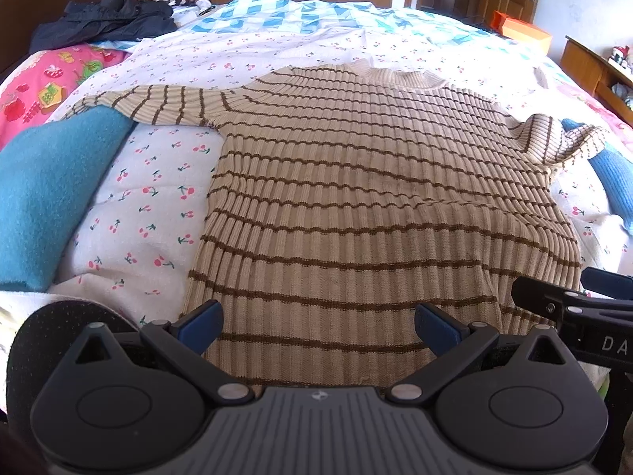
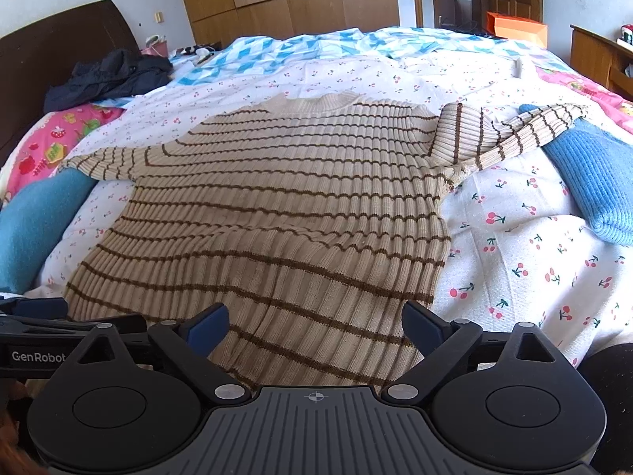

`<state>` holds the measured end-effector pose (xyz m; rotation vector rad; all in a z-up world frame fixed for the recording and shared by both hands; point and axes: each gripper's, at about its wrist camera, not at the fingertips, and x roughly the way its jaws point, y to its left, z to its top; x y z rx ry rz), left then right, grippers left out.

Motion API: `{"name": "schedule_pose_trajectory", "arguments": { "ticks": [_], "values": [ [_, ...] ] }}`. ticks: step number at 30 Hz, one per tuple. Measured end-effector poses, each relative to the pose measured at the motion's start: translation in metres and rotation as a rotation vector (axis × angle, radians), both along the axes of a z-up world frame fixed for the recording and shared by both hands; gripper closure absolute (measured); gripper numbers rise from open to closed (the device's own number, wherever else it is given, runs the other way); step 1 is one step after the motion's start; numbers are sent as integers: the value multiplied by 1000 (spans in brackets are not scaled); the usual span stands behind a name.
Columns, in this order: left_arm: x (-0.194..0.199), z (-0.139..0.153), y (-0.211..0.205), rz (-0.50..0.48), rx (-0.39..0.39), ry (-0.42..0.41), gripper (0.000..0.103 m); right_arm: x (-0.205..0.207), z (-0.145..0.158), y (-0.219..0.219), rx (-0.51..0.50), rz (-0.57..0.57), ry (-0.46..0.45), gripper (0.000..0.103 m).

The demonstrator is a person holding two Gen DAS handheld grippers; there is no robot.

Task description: Fold small clothes

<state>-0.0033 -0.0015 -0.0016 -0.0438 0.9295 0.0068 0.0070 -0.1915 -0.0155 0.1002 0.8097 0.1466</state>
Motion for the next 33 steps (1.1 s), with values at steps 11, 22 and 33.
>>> {"name": "schedule_pose_trajectory", "arguments": {
  "ticks": [11, 22, 33],
  "values": [
    [4, 5, 0, -6, -6, -32, 0, 3, -2, -6, 18, -25, 6, 19],
    [11, 13, -8, -28, 12, -73, 0, 4, 2, -11, 50, -35, -18, 30],
    [17, 13, -16, -38, 14, -61, 0, 8, -2, -20, 90, -59, 6, 28]
  ]
}}
